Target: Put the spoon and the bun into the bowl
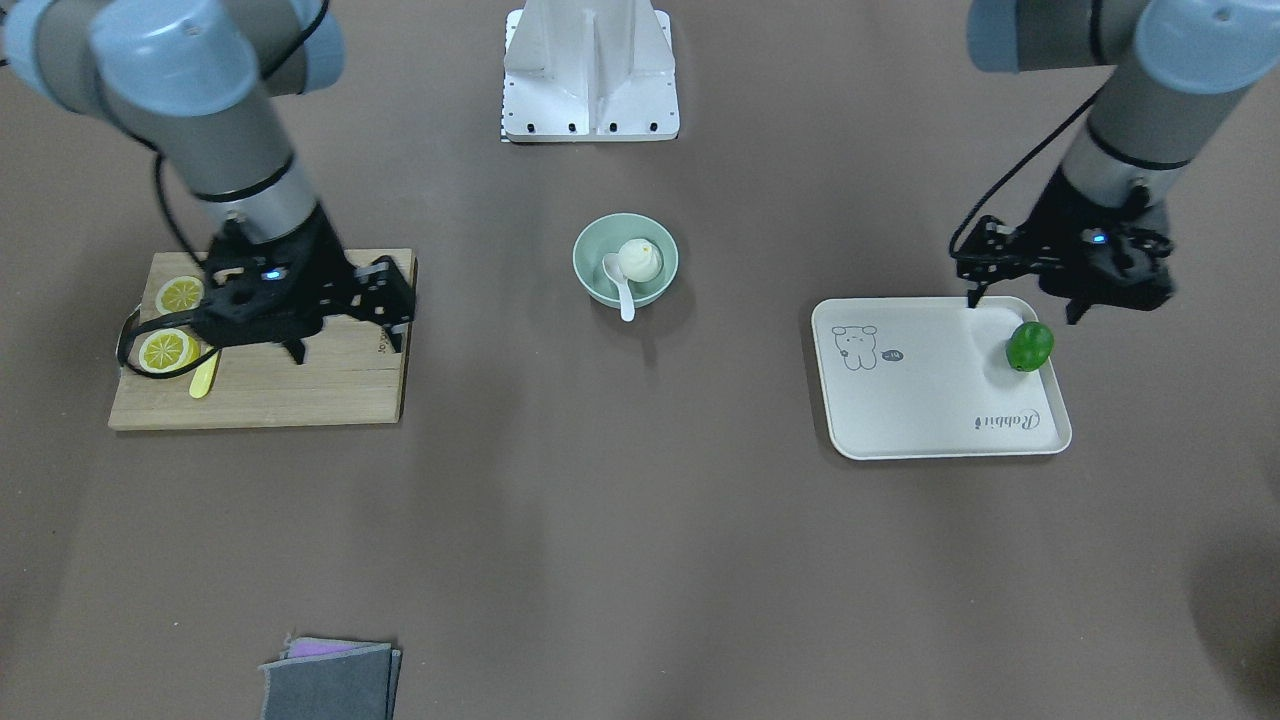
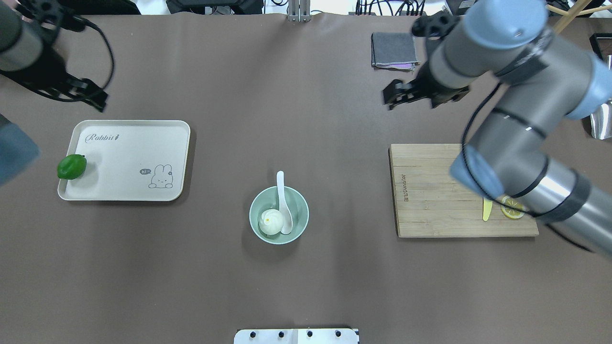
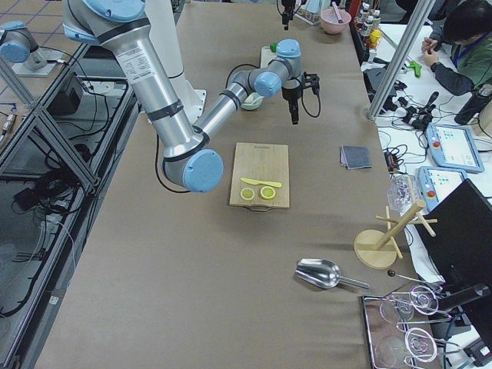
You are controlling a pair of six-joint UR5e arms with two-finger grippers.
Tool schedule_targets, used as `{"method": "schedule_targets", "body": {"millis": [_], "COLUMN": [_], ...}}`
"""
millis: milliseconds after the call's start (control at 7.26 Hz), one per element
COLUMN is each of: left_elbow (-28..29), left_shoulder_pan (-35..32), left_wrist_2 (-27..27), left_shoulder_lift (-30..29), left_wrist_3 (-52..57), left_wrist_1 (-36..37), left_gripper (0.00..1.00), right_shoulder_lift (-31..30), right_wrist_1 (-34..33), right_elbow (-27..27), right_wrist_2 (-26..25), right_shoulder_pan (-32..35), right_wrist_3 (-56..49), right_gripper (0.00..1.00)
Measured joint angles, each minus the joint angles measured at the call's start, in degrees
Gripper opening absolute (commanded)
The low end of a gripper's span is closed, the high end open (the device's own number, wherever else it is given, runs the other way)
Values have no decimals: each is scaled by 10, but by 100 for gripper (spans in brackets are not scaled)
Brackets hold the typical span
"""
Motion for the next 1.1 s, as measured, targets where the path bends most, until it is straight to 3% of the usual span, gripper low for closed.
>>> {"method": "schedule_targets", "body": {"millis": [275,551,826,1101], "left_elbow": [6,47,76,82], "left_shoulder_pan": [-123,-211,-241,-247], "left_wrist_2": [-58,-75,-77,-75], "left_shoulder_lift": [61,109,140,153], "left_wrist_3": [164,313,365,360], "left_wrist_1": [35,33,30,29], "left_gripper": [98,98,98,98], "right_shoulder_lift": [-108,-229,-332,-367], "right_wrist_1": [-4,-3,1,2], "right_elbow": [-5,-6,-4,-6], "right_wrist_2": [88,142,155,149], "right_shoulder_pan": [151,285,369,395], "right_wrist_3": [-254,-435,-543,-561], "right_gripper": [100,100,100,100]}}
